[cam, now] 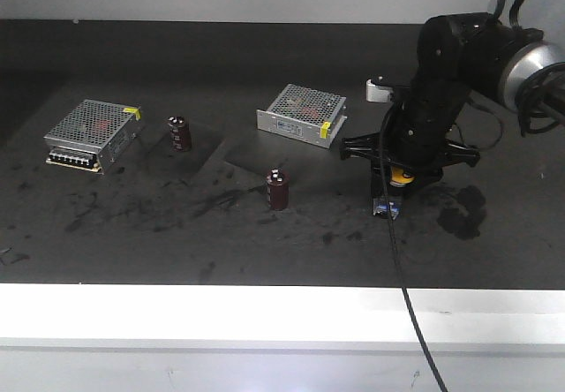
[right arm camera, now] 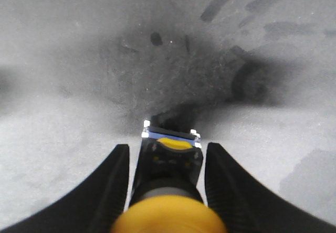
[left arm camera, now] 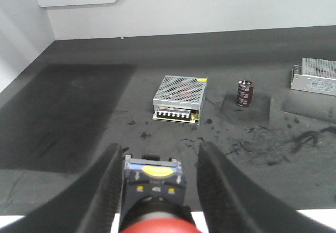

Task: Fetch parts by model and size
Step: 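Close the right gripper on the yellow button's base and lift it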

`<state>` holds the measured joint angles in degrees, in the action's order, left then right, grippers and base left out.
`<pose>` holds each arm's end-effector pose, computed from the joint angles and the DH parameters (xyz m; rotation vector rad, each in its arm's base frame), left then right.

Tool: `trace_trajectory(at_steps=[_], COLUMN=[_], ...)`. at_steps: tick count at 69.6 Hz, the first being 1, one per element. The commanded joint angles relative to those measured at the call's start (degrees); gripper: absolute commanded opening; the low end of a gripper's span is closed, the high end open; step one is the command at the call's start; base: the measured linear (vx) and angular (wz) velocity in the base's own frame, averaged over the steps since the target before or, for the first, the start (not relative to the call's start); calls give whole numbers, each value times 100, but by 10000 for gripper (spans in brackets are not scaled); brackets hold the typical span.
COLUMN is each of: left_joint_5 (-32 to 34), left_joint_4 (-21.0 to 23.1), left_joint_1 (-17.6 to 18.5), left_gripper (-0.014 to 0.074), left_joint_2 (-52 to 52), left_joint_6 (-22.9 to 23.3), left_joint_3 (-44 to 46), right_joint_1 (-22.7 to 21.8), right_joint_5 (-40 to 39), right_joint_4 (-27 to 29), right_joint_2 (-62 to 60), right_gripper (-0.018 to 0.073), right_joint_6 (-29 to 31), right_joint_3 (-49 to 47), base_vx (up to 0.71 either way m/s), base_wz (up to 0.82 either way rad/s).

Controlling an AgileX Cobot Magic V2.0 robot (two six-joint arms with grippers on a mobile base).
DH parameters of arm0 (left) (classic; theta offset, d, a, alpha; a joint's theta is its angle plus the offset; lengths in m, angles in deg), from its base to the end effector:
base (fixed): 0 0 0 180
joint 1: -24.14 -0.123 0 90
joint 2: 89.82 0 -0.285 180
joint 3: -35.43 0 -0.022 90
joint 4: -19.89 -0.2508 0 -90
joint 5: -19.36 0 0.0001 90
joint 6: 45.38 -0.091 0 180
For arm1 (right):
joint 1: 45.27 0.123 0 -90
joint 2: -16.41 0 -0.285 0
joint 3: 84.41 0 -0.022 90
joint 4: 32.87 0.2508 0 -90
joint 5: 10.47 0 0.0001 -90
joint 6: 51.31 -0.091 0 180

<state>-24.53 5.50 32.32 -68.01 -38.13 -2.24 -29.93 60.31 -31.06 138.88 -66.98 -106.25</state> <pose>0.0297 0.0116 0.3558 0.0535 1.7851 0.0926 0.4015 0.1130 0.2489 0.0209 3.0034 0.1046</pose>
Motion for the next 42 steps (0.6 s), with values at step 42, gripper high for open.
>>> trace_trajectory(at_steps=[42], left_joint_5=[470], left_joint_4=[-63], left_joint_1=[25], left_gripper=[-6], left_joint_2=[77], left_joint_6=[-6], left_joint_3=[130], right_joint_1=[289], right_joint_5=[-795], right_joint_4=[-656], right_joint_2=[-1289], right_gripper=[-6], right_joint_6=[692], right_joint_3=[-142], base_vx=[0], base_wz=[0])
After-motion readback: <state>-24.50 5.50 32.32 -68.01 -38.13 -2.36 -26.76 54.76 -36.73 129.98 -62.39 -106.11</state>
